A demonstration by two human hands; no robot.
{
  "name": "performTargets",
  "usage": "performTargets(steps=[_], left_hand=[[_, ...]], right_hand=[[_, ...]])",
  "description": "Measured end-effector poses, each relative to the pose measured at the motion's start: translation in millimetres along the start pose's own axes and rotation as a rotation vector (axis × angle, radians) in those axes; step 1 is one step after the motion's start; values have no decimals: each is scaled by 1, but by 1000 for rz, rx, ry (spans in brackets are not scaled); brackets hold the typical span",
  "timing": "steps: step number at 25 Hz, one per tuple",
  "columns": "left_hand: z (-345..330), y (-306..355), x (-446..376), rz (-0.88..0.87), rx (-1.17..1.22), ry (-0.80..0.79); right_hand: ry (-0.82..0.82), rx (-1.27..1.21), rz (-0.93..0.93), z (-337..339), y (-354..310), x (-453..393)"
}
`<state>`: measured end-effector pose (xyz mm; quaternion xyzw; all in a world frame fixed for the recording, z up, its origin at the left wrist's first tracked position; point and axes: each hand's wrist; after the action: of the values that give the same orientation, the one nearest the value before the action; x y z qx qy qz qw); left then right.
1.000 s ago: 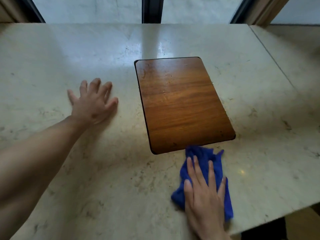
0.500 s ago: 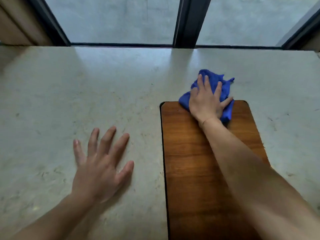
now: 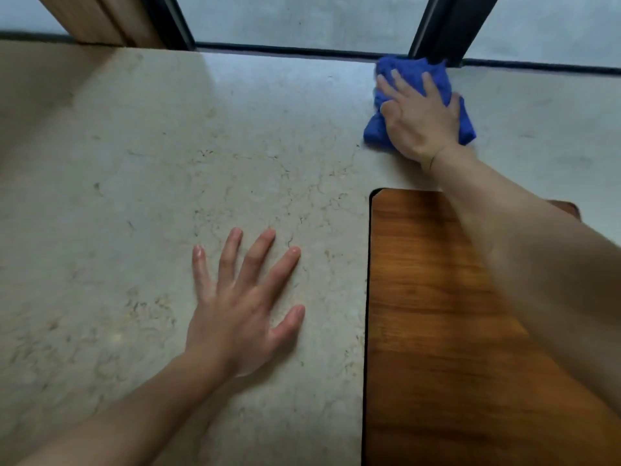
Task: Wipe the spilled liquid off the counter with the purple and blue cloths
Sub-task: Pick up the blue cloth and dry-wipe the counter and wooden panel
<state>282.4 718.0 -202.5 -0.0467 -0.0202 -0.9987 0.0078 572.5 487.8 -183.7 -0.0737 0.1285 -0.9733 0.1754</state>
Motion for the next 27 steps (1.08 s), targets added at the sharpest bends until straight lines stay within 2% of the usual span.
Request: performTargets(steps=[4,7,10,14,18,22,27], left_hand=[[0,-2,-1,37,32,-23],[-1,-2,-7,37,56,-36],[-2,-3,-6,23,108,-9],[-1,-6,-2,-40,130,26],[-1,-4,1,-57,121,33],[-1,-2,4,-41,119,21],[2,-3,6,-29,135,-3]], right_hand=[[-22,3,77,-20,-31,101],[-42,-16,57,-32,-54,206],[-57,36,-22,-49,-88,331],[-79,-36,-215,-70,-145,493],[-47,-24,-356,-95,-215,609],[24,70,-285,-130,-274,611],[64,57,-335,-130,-262,486]])
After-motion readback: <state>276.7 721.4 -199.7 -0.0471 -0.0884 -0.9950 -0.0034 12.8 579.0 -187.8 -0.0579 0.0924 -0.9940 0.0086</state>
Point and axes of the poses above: each hand's wrist, its own x-axis away from the middle knuckle, its own z-axis out of the back of the hand, y = z × x, and after that the axes turned 9 degrees about z, right-handed
